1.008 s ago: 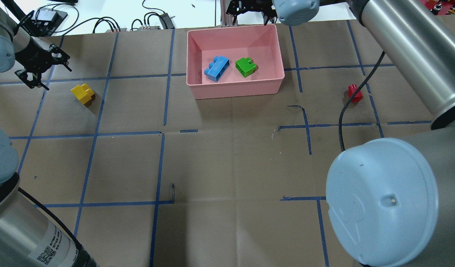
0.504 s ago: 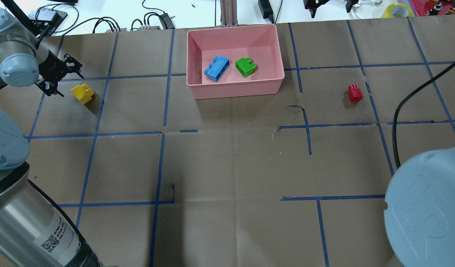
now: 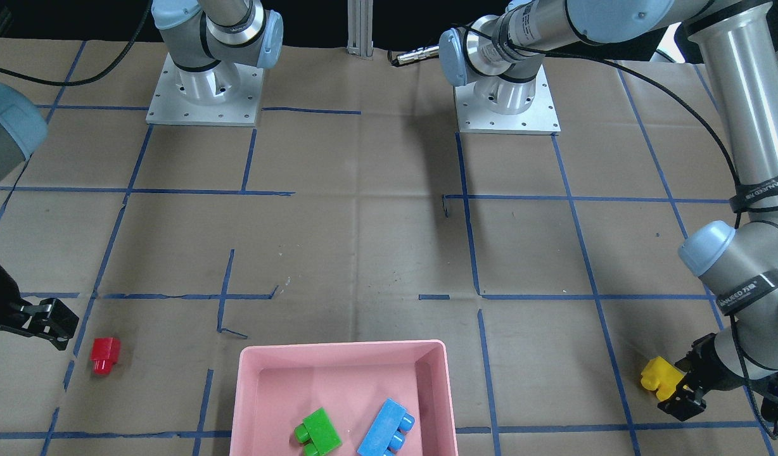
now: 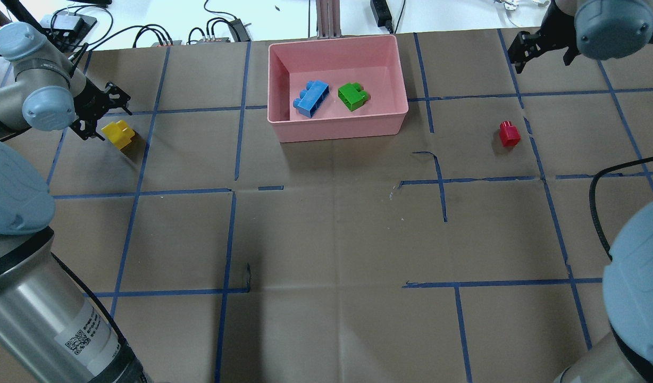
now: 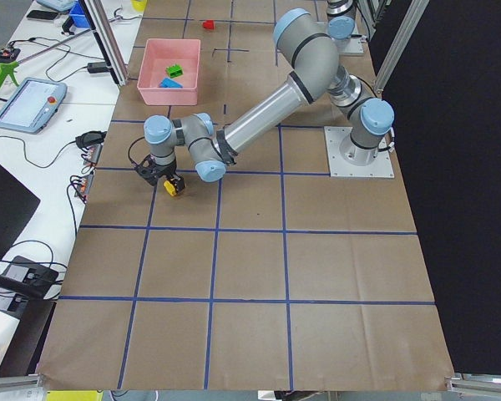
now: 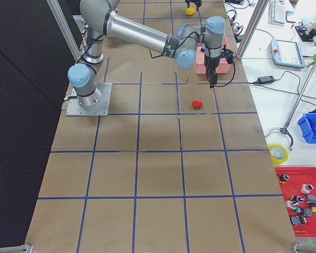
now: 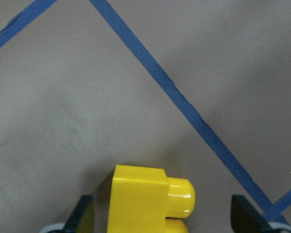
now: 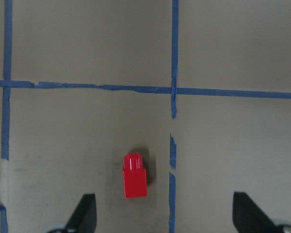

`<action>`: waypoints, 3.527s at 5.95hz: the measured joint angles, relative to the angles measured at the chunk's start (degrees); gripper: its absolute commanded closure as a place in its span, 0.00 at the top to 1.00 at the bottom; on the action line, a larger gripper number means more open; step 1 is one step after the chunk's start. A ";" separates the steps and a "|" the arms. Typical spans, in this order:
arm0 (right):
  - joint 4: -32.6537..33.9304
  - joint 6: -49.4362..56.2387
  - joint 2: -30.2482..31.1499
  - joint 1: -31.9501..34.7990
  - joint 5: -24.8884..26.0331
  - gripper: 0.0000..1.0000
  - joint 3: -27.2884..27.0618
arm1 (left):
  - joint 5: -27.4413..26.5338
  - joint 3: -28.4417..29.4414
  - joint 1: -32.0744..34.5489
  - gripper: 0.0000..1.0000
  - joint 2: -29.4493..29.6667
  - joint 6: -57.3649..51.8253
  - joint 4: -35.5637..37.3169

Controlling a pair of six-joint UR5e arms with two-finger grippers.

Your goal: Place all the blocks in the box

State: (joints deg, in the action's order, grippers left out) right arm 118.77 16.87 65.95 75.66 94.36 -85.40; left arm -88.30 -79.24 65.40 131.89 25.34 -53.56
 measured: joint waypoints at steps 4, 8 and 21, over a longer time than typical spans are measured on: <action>23.26 5.62 -3.51 -2.81 -7.02 0.96 -14.77 | 0.36 -1.13 -0.30 0.71 0.03 -0.83 0.04; 27.05 6.08 -6.18 -2.73 -8.09 0.87 -18.86 | 2.05 -1.20 -0.62 0.40 -0.21 -1.06 -0.33; 10.27 6.62 9.24 -0.23 -7.11 0.07 -11.51 | 3.61 30.45 34.47 1.00 6.32 -5.38 -26.17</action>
State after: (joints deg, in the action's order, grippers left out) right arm 129.04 23.49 75.19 75.43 87.26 -96.91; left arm -84.70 -48.79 99.88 138.21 19.97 -79.73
